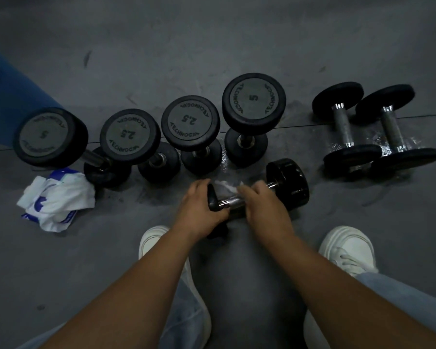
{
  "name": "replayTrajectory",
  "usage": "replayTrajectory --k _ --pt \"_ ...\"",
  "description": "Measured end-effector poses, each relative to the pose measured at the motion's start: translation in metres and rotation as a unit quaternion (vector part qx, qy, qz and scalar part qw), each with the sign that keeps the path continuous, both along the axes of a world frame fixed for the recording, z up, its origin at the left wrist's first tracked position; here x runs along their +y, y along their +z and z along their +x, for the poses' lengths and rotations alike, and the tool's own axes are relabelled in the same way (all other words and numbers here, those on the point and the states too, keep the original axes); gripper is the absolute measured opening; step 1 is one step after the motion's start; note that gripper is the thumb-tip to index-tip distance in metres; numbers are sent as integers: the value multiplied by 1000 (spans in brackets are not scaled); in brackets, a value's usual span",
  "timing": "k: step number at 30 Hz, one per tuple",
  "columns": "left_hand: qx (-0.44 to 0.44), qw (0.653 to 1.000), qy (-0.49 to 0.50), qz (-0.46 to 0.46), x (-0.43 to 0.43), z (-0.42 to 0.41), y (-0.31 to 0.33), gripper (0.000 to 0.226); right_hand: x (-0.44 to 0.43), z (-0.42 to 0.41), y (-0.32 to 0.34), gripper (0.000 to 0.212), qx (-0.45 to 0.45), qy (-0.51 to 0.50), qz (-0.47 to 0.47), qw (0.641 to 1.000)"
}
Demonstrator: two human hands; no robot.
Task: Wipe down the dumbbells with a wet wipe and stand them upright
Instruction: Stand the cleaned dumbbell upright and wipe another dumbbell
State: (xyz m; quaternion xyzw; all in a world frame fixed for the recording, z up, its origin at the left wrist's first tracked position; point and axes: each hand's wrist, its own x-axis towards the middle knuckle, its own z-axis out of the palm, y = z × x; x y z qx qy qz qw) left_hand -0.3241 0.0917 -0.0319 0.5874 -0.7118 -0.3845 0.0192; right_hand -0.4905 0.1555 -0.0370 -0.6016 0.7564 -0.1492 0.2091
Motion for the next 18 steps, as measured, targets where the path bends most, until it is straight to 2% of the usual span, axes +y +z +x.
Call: replayTrajectory --k 2,3,6,7,10,11,12,13,14,15,16,18 --pt "0 1000 3 2 0 -2 1 90 -1 -4 2 38 -2 -68 58 996" --pt "0 1000 4 3 0 -2 2 90 -2 -1 2 41 9 -71 90 993" --pt "2 1000 7 10 -1 -3 4 88 0 9 1 46 13 32 125 992" --pt "2 1000 6 11 0 -2 4 88 -1 6 2 44 4 26 113 993" --pt "3 1000 7 8 1 -3 3 87 -11 -7 5 51 4 -95 90 991" --pt "1 1000 7 7 1 -3 3 87 -14 -6 6 53 10 -79 105 991" --pt "1 1000 7 8 1 -3 3 87 -14 -1 6 52 26 -21 133 990" --pt "2 1000 7 9 0 -3 2 87 -14 4 5 45 22 32 149 988" --pt "3 1000 7 11 -1 -2 2 87 -13 3 2 34 5 42 140 989" --pt "4 1000 5 13 -1 -2 2 87 -13 -1 1 22 -10 8 125 992" --pt "6 1000 4 13 -2 -2 2 88 -13 -7 0 20 -22 -51 109 993" --pt "19 1000 17 5 1 -2 1 91 -11 -6 -5 27 -24 -123 99 987"
